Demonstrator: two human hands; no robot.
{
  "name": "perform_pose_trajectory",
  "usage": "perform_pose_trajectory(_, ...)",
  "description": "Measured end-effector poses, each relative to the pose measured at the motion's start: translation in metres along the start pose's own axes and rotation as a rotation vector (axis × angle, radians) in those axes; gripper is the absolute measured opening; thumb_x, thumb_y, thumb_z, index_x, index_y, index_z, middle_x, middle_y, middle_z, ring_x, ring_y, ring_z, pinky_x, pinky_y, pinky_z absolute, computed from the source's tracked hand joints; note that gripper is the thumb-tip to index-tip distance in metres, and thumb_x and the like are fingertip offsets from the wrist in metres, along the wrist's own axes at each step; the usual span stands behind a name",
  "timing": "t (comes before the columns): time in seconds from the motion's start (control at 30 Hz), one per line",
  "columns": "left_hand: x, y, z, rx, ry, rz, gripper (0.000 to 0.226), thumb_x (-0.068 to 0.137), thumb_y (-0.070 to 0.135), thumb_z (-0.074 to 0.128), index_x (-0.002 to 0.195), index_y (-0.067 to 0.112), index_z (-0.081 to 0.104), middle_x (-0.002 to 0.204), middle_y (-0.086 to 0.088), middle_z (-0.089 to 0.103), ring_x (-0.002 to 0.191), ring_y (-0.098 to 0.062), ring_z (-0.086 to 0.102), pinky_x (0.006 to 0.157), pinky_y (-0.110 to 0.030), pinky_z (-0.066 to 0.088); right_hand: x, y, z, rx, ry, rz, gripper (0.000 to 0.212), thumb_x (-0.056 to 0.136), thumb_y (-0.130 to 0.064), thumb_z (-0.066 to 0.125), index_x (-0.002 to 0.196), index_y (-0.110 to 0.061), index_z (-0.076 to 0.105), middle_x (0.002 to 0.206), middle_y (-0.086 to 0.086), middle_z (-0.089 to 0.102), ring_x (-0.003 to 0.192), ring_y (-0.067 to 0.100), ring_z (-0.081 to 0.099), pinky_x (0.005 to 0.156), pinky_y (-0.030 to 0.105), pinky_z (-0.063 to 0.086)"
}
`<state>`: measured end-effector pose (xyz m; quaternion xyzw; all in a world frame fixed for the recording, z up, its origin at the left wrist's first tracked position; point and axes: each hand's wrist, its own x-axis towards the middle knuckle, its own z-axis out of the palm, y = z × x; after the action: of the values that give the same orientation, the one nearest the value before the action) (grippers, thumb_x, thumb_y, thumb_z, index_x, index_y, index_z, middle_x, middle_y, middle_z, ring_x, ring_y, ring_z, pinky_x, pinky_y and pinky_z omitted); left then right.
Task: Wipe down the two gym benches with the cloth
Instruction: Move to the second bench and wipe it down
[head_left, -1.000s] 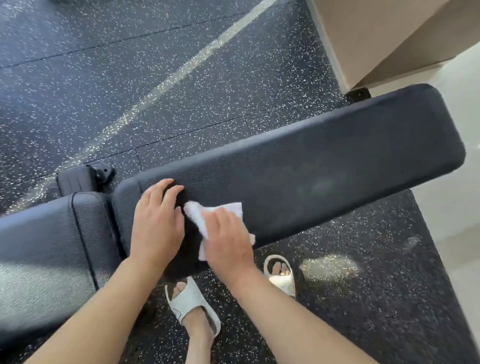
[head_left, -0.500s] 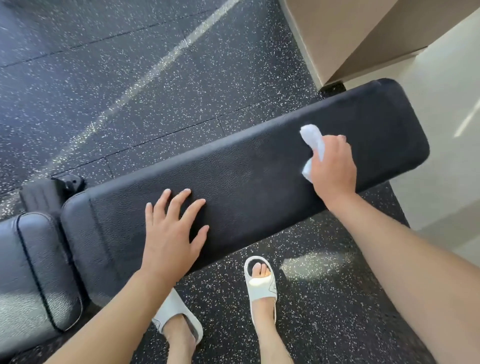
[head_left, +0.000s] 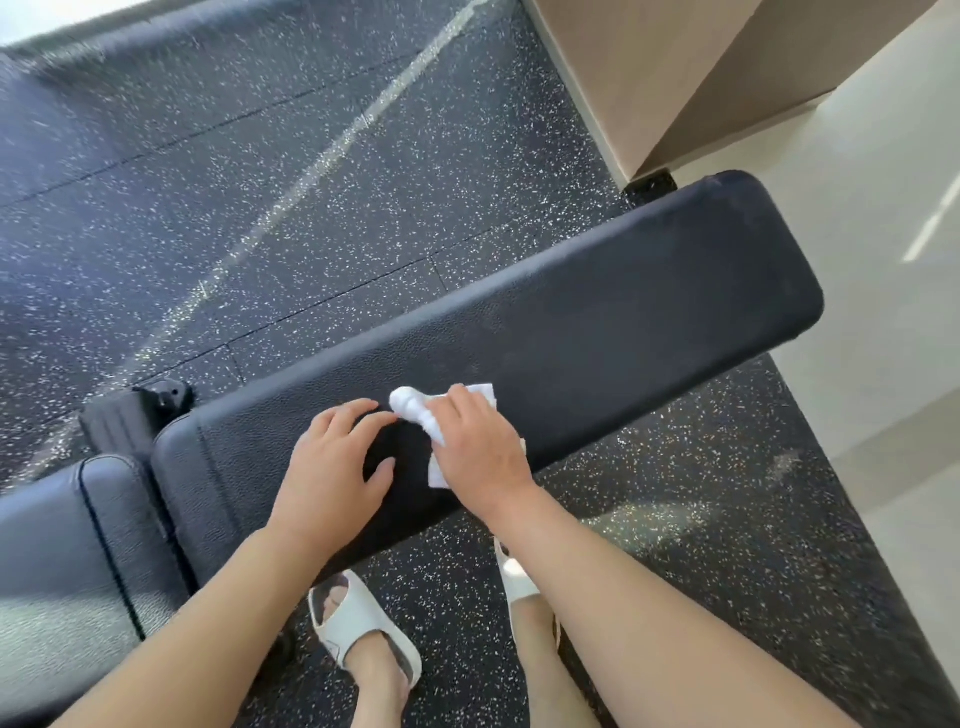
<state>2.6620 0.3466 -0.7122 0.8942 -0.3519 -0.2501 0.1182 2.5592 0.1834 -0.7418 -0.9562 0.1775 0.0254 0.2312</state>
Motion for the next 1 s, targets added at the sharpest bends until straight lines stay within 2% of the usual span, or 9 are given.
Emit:
perform_pose_trajectory(0.03, 0.002, 0.002, -0.008, -0.001, 0.012, -0.012, 0.052, 0.088, 0.023, 0.079, 0.138, 0.021, 0.065, 0.147, -0.003, 0.056, 0.136, -0.036, 0.047, 0.113, -0.053, 0.043, 0.002, 0.004, -0.012, 0.021, 0.029, 0.024, 0.021, 0.083, -0.003, 0.070, 0.103, -0.006, 0.070, 0.096, 0.012, 0.063, 0.084, 0.032, 0.062, 0.073, 0.041, 0.056)
perform_pose_trajectory(0.1, 0.004, 0.010, -0.021, 0.001, 0.031, -0.036, 0.050, 0.090, 0.024, 0.077, 0.138, 0.019, 0.064, 0.147, -0.004, 0.056, 0.134, -0.036, 0.047, 0.113, -0.052, 0.042, 0.004, 0.011, -0.038, 0.026, 0.049, 0.082, 0.018, 0.086, -0.006, 0.067, 0.104, -0.004, 0.068, 0.097, 0.014, 0.061, 0.085, 0.033, 0.060, 0.072, 0.044, 0.055)
perform_pose_trajectory(0.17, 0.004, 0.022, -0.034, -0.015, 0.056, -0.052, 0.049, 0.091, 0.026, 0.076, 0.138, 0.019, 0.064, 0.147, -0.004, 0.056, 0.135, -0.036, 0.047, 0.113, -0.052, 0.043, 0.007, 0.013, -0.062, 0.030, 0.100, 0.130, 0.018, 0.088, -0.007, 0.063, 0.105, -0.004, 0.068, 0.098, 0.014, 0.060, 0.084, 0.033, 0.058, 0.069, 0.043, 0.055)
perform_pose_trajectory(0.23, 0.005, 0.039, -0.048, -0.047, 0.086, -0.048, 0.049, 0.092, 0.027, 0.075, 0.138, 0.019, 0.064, 0.146, -0.004, 0.055, 0.134, -0.035, 0.048, 0.111, -0.053, 0.045, 0.010, 0.009, -0.086, 0.060, 0.142, 0.172, 0.019, 0.088, -0.007, 0.068, 0.107, -0.004, 0.068, 0.099, 0.013, 0.059, 0.086, 0.032, 0.057, 0.067, 0.041, 0.053)
perform_pose_trajectory(0.4, -0.005, 0.076, -0.098, -0.118, 0.104, 0.018, 0.050, 0.094, 0.031, 0.072, 0.141, 0.021, 0.060, 0.149, 0.003, 0.050, 0.133, -0.029, 0.046, 0.111, -0.048, 0.045, 0.004, -0.014, -0.149, 0.161, 0.202, 0.177, 0.018, 0.098, -0.009, 0.063, 0.114, -0.001, 0.066, 0.105, 0.015, 0.057, 0.095, 0.033, 0.054, 0.078, 0.043, 0.049)
perform_pose_trajectory(0.53, -0.026, 0.085, -0.155, -0.140, 0.152, 0.031, 0.049, 0.093, 0.032, 0.073, 0.139, 0.022, 0.060, 0.146, 0.006, 0.049, 0.131, -0.026, 0.046, 0.109, -0.045, 0.045, -0.006, -0.044, -0.204, 0.225, 0.270, 0.172, 0.019, 0.099, -0.011, 0.064, 0.116, -0.002, 0.067, 0.107, 0.014, 0.057, 0.097, 0.034, 0.054, 0.080, 0.043, 0.047)
perform_pose_trajectory(0.7, -0.060, 0.100, -0.244, -0.168, 0.206, 0.069, 0.047, 0.092, 0.028, 0.075, 0.137, 0.022, 0.062, 0.144, 0.006, 0.050, 0.130, -0.025, 0.048, 0.111, -0.044, 0.044, -0.015, -0.084, -0.279, 0.312, 0.366, 0.176, 0.019, 0.095, -0.015, 0.070, 0.113, -0.012, 0.067, 0.105, 0.003, 0.057, 0.096, 0.026, 0.056, 0.080, 0.036, 0.046)
perform_pose_trajectory(0.83, -0.086, 0.112, -0.319, -0.183, 0.275, 0.061, 0.047, 0.091, 0.028, 0.076, 0.135, 0.021, 0.063, 0.142, 0.002, 0.052, 0.131, -0.028, 0.050, 0.113, -0.043, 0.042, -0.017, -0.125, -0.340, 0.346, 0.435, 0.177, 0.020, 0.093, -0.019, 0.072, 0.111, -0.015, 0.067, 0.104, -0.006, 0.051, 0.089, 0.014, 0.051, 0.075, 0.023, 0.036)
perform_pose_trajectory(1.0, -0.115, 0.129, -0.400, -0.205, 0.310, 0.058, 0.044, 0.092, 0.026, 0.077, 0.134, 0.019, 0.065, 0.141, 0.000, 0.053, 0.132, -0.027, 0.051, 0.114, -0.042, 0.041, -0.018, -0.172, -0.408, 0.386, 0.493, 0.200, 0.016, 0.091, -0.016, 0.073, 0.103, -0.010, 0.066, 0.102, 0.001, 0.056, 0.085, 0.019, 0.055, 0.074, 0.025, 0.037)
